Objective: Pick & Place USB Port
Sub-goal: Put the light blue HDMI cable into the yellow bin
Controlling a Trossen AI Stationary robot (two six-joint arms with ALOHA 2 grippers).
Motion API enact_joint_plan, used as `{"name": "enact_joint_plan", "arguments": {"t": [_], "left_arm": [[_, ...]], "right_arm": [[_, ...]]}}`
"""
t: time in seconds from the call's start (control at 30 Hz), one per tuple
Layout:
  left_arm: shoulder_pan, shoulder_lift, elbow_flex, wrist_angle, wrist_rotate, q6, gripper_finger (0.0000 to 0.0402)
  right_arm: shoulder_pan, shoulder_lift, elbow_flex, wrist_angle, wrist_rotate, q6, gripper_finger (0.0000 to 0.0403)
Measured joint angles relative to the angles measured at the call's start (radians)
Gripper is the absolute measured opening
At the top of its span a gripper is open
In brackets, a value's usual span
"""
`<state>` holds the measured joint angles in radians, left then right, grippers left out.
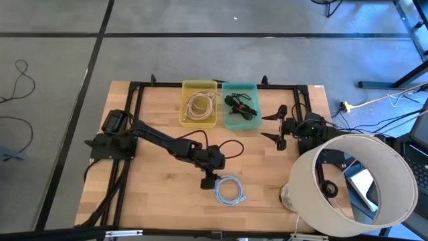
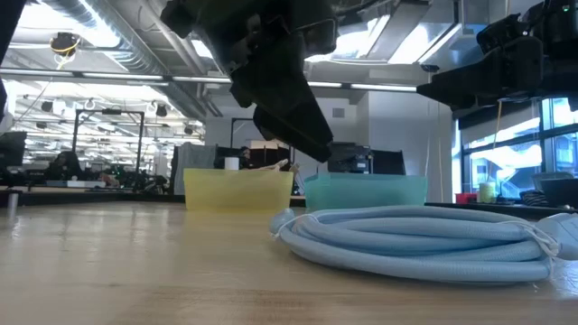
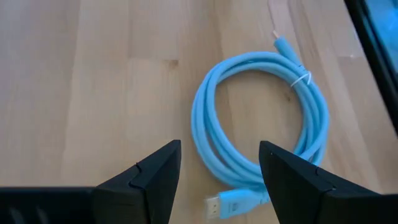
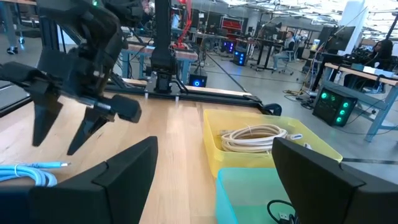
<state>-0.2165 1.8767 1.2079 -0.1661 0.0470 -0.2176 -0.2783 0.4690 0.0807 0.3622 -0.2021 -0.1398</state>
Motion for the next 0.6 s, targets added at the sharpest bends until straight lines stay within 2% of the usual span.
{"name": "enact_joint_plan", "arguments": {"t": [0.23, 0.6], "left_arm": [[-0.008, 0.08, 0.0, 0.068, 0.057, -0.035, 0.021], [-0.004, 0.16, 0.002, 0.104, 0.083, -0.101, 0.021]], "right_arm": [[0.0, 0.0, 0.0, 0.0, 0.0, 0.0, 0.0321], [0.0, 0.0, 0.0, 0.0, 0.0, 0.0, 0.0321]]}}
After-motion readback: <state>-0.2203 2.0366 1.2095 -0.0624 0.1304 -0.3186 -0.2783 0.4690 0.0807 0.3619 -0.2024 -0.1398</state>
